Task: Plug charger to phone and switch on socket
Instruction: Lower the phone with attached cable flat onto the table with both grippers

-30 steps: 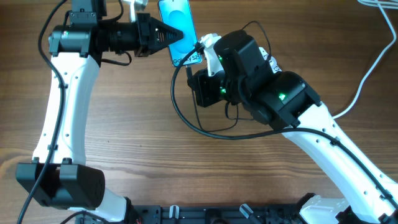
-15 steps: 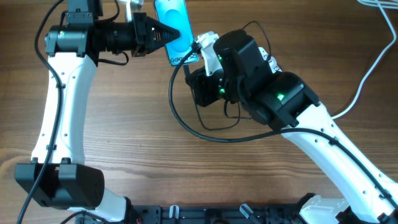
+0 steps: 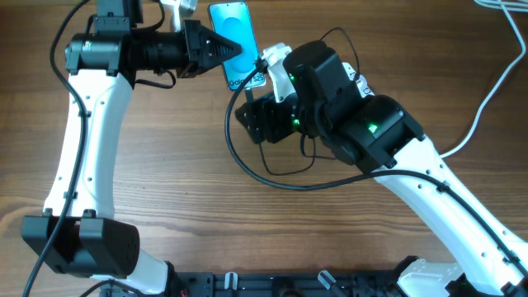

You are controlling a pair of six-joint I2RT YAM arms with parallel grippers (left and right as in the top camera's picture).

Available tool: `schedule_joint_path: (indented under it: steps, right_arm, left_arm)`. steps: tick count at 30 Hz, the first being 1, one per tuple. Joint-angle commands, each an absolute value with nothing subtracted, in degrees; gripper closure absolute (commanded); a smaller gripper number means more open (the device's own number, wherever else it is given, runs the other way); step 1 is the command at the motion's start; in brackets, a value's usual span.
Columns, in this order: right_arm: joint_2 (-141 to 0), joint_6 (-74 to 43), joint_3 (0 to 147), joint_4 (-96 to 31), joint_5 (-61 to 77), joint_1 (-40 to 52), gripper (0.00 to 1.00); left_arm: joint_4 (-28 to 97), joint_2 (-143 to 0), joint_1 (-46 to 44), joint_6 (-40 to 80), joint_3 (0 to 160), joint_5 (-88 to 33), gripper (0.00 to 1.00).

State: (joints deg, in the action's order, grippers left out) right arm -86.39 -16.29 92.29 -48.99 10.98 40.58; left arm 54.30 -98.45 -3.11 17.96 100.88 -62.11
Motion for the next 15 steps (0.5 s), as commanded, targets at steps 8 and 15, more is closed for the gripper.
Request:
schedule_joint_path:
  steps: [8,15]
  right_arm:
    - [-85.9,-25.7,93.1,-52.2,5.4,40.6,0.0]
    - [-85.9,-25.4,93.1,-54.9,4.3,40.6,0.01]
  left_arm:
    - [64.5,-105.1,-7.6,12.2,97.2,-34.3,0.96]
    - [61.9,-113.8,-11.2,10.7,93.7,-33.3,0.96]
